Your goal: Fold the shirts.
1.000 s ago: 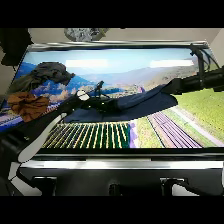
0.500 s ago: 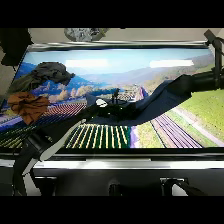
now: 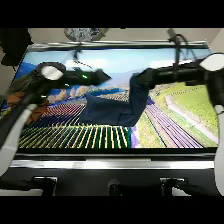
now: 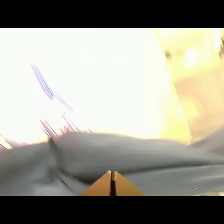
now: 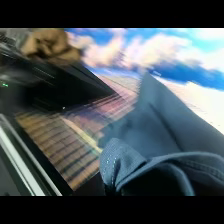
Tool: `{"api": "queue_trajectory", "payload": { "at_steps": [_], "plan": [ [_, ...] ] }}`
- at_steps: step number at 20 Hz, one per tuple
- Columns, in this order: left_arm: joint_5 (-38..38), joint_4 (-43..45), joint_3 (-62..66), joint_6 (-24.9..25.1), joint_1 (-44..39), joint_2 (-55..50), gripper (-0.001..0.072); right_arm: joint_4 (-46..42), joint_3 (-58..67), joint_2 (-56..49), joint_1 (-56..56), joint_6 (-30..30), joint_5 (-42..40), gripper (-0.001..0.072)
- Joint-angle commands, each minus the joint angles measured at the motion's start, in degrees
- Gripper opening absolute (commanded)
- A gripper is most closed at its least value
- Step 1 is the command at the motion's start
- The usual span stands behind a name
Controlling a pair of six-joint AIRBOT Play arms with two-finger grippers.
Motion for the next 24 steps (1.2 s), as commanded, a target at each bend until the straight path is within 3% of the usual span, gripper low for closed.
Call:
{"api": "queue_trajectory", "payload": {
  "at_steps": [1,4,8,9,10,11,13,16,21,22,24],
  "plan": [
    [-2.73,10.80,0.00,-1.88,10.60,12.66,0.0026,6.80,0.07,-6.47,10.03,-0.13,-11.98,0.0039],
    [-5.75,10.78,0.00,-1.86,17.33,20.06,0.0027,11.96,0.07,-13.94,17.70,0.33,-20.83,0.0040],
    [-8.31,10.78,-0.02,-1.88,19.67,25.22,0.0027,20.37,0.07,-23.69,25.49,1.92,-29.16,0.0045],
    [-8.52,10.78,0.00,-1.88,19.54,25.66,0.0027,23.32,0.07,-25.83,26.99,1.79,-30.23,0.0180],
    [-8.59,10.78,-0.02,-1.86,19.45,25.77,0.0027,26.18,0.07,-27.39,27.91,0.79,-31.06,0.0449],
    [-8.68,10.78,-0.04,-1.88,19.43,25.70,0.0027,28.48,0.07,-28.06,27.98,-3.93,-31.41,0.0598],
    [-8.74,10.82,-0.48,-1.86,19.45,25.75,0.0027,27.39,0.07,-27.17,25.40,-10.08,-29.09,0.0608],
    [-10.23,13.16,-0.72,-1.84,19.45,25.73,0.0028,12.13,0.07,-23.02,15.82,-7.19,-16.44,0.0606],
    [-10.21,16.96,-0.72,-1.84,19.45,25.68,0.0028,-33.18,-1.05,-16.46,-2.73,5.03,13.07,0.0613],
    [-10.19,16.96,-0.72,-1.86,19.43,25.62,0.0028,-34.84,-3.50,-16.46,-4.76,5.92,14.12,0.0613],
    [-10.19,16.94,-0.72,-1.88,19.19,25.31,0.0028,-26.23,-10.40,-16.50,-6.71,4.92,8.44,0.0643]
  ]
}}
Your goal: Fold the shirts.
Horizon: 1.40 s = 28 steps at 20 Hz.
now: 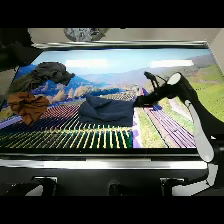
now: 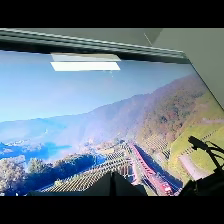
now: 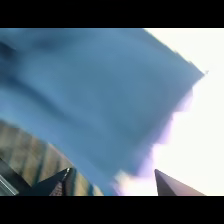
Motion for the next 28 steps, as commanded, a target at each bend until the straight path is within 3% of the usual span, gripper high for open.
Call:
{"api": "queue_trajectory", "payload": {
  "at_steps": [1,4,8,10,11,12,14,15,22,28],
  "plan": [
    [0.00,0.83,-0.02,-0.07,-0.39,-0.33,0.0028,1.70,-9.18,0.83,-5.29,-0.33,-1.79,0.0657],
    [-0.09,0.39,-0.02,-0.48,-0.83,-0.20,0.0028,19.28,-14.91,-1.22,-4.39,-6.73,-12.00,0.0678],
    [0.02,0.39,-0.02,-0.50,-1.46,-0.22,0.0029,26.51,-14.97,-5.64,-0.04,-8.83,-13.53,0.0664],
    [0.00,0.22,-0.02,-0.46,-1.51,-0.20,0.0028,28.06,-14.91,-6.34,1.66,-9.44,-14.91,0.0540],
    [0.00,0.24,-0.02,-0.46,-1.51,-0.22,0.0029,28.04,-14.29,-6.25,1.75,-11.58,-14.53,0.0117],
    [0.00,0.24,-0.02,-0.46,-1.51,-0.22,0.0029,28.06,-13.09,-6.01,1.22,-12.68,-12.55,0.0039],
    [0.00,0.26,-0.02,-0.42,-1.51,-0.24,0.0029,26.97,-8.55,-4.00,-0.85,-16.79,-7.65,0.0038],
    [0.00,0.26,-0.02,-0.42,-1.51,-0.24,0.0028,25.90,-5.33,-2.56,-2.29,-16.04,-5.29,0.0038],
    [0.02,0.28,-0.02,-0.17,-1.51,-0.96,0.0029,12.90,23.39,4.52,-20.33,-0.09,11.06,0.0038],
    [-0.39,0.26,-0.02,-0.20,-1.51,-1.07,0.0029,6.34,26.21,4.50,-40.04,1.49,15.47,0.0038]
  ]
}}
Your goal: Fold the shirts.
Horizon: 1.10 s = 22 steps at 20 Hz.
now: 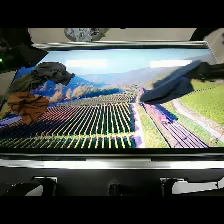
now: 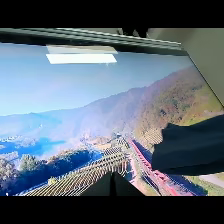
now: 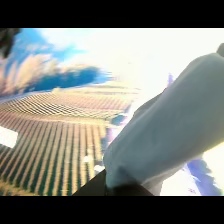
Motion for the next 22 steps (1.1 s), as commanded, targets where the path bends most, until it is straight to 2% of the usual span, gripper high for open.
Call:
{"api": "queue_trajectory", "payload": {
  "at_steps": [1,6,10,12,16,22],
  "plan": [
    [-0.92,0.00,-0.02,0.04,-0.04,-0.04,0.0029,-5.90,1.95,0.26,-11.06,1.29,2.67,0.0038],
    [-2.62,0.00,-0.02,0.00,-0.04,-0.04,0.0029,-14.95,1.95,0.24,-21.68,-0.50,3.50,0.0038],
    [-2.56,0.00,-0.02,0.00,-0.07,-0.26,0.0029,-27.98,1.53,0.13,-27.63,-0.50,9.81,0.0039],
    [-2.40,0.00,-0.02,0.00,-0.04,-0.26,0.0029,-31.82,-0.94,0.28,-29.44,-0.15,13.22,0.0038],
    [-2.51,0.00,-0.02,0.00,-0.04,-0.26,0.0029,-37.22,-15.41,3.17,-30.01,0.02,13.77,0.0038],
    [-2.45,0.00,-0.02,0.02,-0.04,-0.26,0.0029,-39.39,-35.26,8.57,-30.05,-0.83,5.90,0.0039]
  ]
}}
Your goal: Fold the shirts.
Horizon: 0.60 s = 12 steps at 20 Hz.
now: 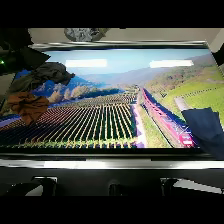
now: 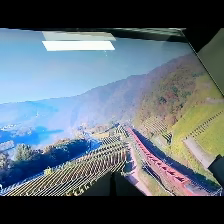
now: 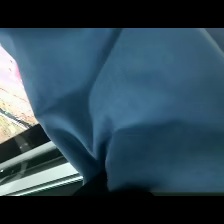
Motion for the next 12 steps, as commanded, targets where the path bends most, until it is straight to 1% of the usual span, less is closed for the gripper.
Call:
{"api": "queue_trajectory", "payload": {
  "at_steps": [1,6,7,8,9,10,12],
  "plan": [
    [0.07,0.00,-0.02,0.00,-0.02,-0.04,0.0029,-2.49,-10.23,3.15,-0.13,-0.98,-5.18,0.0039],
    [0.04,0.00,-0.02,0.02,-0.02,-0.04,0.0030,-6.71,-14.88,5.27,-0.15,-0.79,-7.96,0.0040],
    [0.07,0.00,-0.02,0.02,-0.02,-0.04,0.0029,-7.04,-14.82,5.27,-0.15,-0.79,-8.04,0.0094],
    [0.07,0.00,-0.02,0.02,-0.02,-0.04,0.0029,-7.80,-14.47,5.27,-0.13,-2.27,-7.98,0.0344],
    [0.17,0.00,-0.02,0.02,0.00,-0.04,0.0029,-8.52,-13.42,5.27,-0.09,-4.55,-7.50,0.0614],
    [0.37,0.00,0.04,0.00,0.04,-0.04,0.0029,-8.63,-11.04,5.27,-0.09,-5.70,-5.84,0.0701],
    [0.59,-0.02,1.57,-1.31,-0.17,-0.04,0.0027,-7.67,-2.23,5.35,0.33,-6.01,-5.49,0.0701]
  ]
}}
